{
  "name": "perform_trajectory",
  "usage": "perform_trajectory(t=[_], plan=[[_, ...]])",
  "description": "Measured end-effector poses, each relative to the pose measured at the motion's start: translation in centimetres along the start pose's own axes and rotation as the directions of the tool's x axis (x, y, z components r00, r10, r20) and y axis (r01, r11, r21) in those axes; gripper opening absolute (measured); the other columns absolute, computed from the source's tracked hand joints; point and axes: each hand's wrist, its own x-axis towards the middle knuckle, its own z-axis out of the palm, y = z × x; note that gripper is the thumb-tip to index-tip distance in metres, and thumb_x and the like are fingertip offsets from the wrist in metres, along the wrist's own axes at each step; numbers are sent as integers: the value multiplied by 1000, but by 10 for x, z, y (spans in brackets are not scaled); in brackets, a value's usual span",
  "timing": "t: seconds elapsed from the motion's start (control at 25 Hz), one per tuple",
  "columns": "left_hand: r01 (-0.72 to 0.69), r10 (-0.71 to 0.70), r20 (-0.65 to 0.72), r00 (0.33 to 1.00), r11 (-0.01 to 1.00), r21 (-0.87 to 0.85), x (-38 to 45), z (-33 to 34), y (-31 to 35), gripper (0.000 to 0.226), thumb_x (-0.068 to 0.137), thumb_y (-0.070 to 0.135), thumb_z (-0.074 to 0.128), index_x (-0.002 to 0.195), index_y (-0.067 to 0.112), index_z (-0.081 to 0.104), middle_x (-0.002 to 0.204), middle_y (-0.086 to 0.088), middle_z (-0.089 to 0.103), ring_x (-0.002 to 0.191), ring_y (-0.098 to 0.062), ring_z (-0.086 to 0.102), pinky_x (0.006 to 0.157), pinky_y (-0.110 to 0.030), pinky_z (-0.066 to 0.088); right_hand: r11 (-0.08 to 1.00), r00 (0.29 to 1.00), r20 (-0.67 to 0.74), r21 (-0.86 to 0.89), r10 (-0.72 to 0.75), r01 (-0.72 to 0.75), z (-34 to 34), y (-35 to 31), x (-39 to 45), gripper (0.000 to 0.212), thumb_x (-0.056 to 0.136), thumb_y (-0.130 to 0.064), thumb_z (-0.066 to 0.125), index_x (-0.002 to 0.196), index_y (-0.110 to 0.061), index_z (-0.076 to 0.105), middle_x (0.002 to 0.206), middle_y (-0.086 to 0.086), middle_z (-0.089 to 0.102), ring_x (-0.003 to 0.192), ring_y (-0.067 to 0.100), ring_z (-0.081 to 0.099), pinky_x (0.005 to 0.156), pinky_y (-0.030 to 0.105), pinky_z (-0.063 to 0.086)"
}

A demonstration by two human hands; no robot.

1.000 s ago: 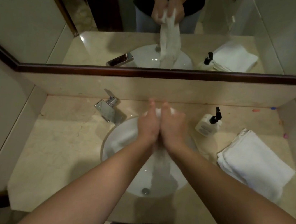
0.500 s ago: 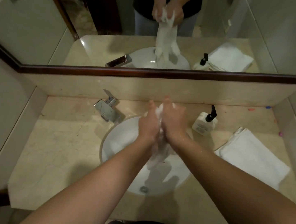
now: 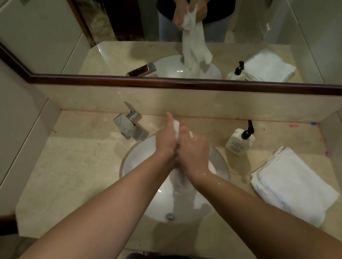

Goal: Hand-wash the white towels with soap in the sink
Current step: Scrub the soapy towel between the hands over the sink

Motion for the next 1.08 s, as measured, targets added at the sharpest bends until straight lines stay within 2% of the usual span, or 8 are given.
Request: perform_trajectory(t=[0.16, 0.32, 0.4, 0.56, 0.68, 0.76, 0.96, 1.08], plan=[[-36, 36, 7, 999, 998, 50, -1, -2, -13, 70, 95, 67, 43, 97, 3, 72, 91, -13, 76, 86, -25, 73, 84, -40, 59, 999, 992, -121, 19, 45, -43, -1, -3, 13, 58, 101, -43, 45, 49, -18, 49, 51, -1, 53, 52, 16, 49, 57, 33, 39], [48, -48, -5, 999, 997, -60, 6, -13, -18, 63, 96, 66, 41, 81, 11, 68, 81, -8, 72, 75, -20, 71, 73, -34, 57, 998, 1000, -23, -63, 18, -20, 13, 15, 4, 57, 100, -47, 45, 50, -19, 50, 52, -2, 53, 53, 16, 51, 57, 31, 39], [17, -18, 60, 998, 1000, 14, -2, -8, -29, 65, 97, 66, 37, 89, 12, 72, 91, -9, 76, 88, -23, 74, 82, -40, 59, 996, 996, -39, -34, 75, -77, 6, 11, 25, 59, 99, -50, 45, 50, -19, 50, 48, -4, 50, 49, 15, 48, 55, 34, 39], [-62, 63, -74, 995, 998, 13, 12, -27, -25, 68, 94, 72, 35, 117, 15, 64, 108, -2, 70, 104, -22, 65, 89, -37, 52, 983, 998, 67, -181, 18, -6, 0, 18, 31, 57, 99, -52, 44, 52, -20, 44, 45, -8, 42, 42, 9, 38, 48, 26, 31], [-72, 93, -105, 990, 979, 188, 31, -54, -25, 69, 99, 65, 33, 134, 10, 56, 126, -5, 62, 114, -24, 59, 86, -33, 47, 968, 999, 49, -251, -5, 17, -4, 40, 36, 51, 103, -46, 41, 61, -18, 48, 58, -4, 49, 54, 12, 46, 55, 31, 34], [-100, 139, -93, 986, 934, 344, 38, -69, -31, 63, 103, 58, 32, 133, 8, 58, 122, -4, 61, 110, -23, 58, 88, -34, 45, 947, 999, 33, -322, 27, -15, -8, 55, 41, 48, 103, -46, 38, 75, -13, 59, 73, 1, 60, 69, 19, 56, 66, 34, 41], [-195, 179, 99, 979, 670, 716, 78, -101, -46, 50, 94, 56, 56, 91, 7, 68, 88, -3, 66, 92, -26, 66, 63, -31, 39, 897, 948, 257, -438, 186, -57, -14, 78, 44, 29, 92, -33, 66, 87, -7, 55, 88, 4, 56, 84, 19, 55, 75, 34, 42], [-136, 76, 114, 991, 653, 745, 104, -108, -60, 51, 83, 55, 72, 90, 5, 69, 91, -7, 70, 92, -26, 67, 73, -33, 48, 834, 893, 213, -489, 397, -255, -14, 102, 56, 19, 87, -16, 70, 84, -10, 52, 88, 5, 55, 86, 24, 55, 61, 31, 41]])
